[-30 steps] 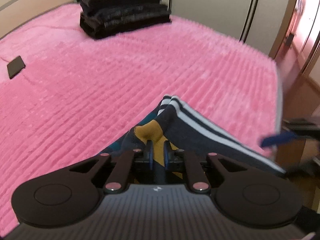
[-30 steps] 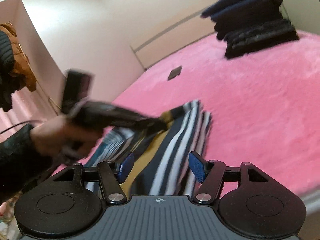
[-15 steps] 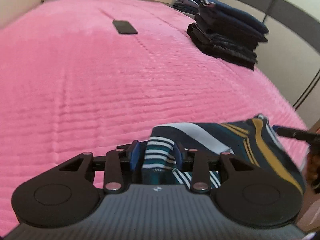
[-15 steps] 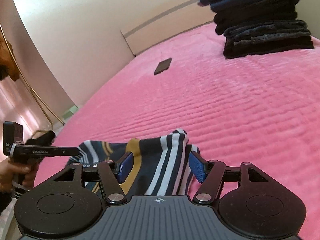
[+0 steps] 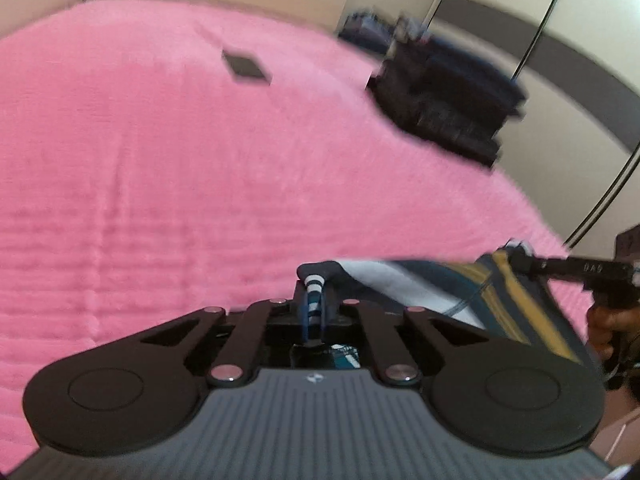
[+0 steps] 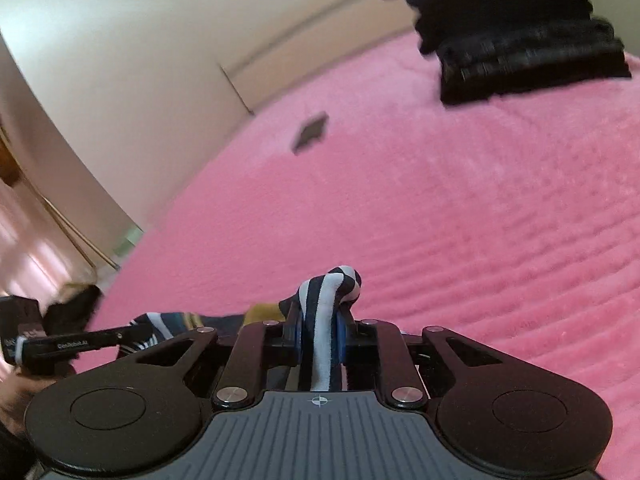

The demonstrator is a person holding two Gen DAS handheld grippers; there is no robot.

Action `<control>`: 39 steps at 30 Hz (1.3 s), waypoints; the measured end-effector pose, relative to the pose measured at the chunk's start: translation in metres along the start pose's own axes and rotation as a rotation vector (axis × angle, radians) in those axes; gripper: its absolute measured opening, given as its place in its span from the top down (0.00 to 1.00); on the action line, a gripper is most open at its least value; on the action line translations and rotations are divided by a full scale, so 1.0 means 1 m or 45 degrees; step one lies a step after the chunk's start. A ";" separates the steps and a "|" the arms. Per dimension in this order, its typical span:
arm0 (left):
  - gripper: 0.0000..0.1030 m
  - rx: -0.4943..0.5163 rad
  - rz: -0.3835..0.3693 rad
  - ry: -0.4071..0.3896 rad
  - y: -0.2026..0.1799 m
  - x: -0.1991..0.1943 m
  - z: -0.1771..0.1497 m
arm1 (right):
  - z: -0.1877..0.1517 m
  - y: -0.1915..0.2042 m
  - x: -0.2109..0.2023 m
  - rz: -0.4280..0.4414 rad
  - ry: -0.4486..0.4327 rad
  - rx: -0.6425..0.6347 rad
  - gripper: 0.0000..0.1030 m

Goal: Fold clothes
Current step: 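Grasp the folded striped sweater ends with both grippers and lift it, then carry the held sweater with both grippers toward the dark clothes stack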

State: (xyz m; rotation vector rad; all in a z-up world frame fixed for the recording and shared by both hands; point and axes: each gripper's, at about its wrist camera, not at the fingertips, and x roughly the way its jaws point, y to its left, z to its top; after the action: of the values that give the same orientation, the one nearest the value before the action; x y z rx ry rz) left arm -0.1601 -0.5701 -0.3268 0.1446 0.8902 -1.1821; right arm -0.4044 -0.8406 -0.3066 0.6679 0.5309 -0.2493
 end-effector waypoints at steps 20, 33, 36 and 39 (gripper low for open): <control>0.79 0.065 -0.113 -0.002 -0.048 -0.083 -0.064 | -0.101 0.104 -0.082 0.130 0.042 -0.362 0.57; 0.83 0.105 0.005 -0.004 -0.046 -0.099 -0.093 | -0.147 0.122 -0.107 -0.097 0.124 -0.742 0.38; 0.71 0.250 -0.004 -0.013 -0.064 -0.114 -0.102 | -0.166 0.138 -0.104 -0.119 0.146 -0.956 0.20; 0.67 0.458 -0.011 -0.020 -0.088 -0.127 -0.115 | -0.186 0.154 -0.095 -0.141 0.182 -1.206 0.20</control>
State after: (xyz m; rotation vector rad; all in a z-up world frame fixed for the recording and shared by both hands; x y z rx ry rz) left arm -0.3062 -0.4513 -0.2885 0.4220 0.6578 -1.3421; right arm -0.4966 -0.5983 -0.2973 -0.2676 0.7426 -0.0323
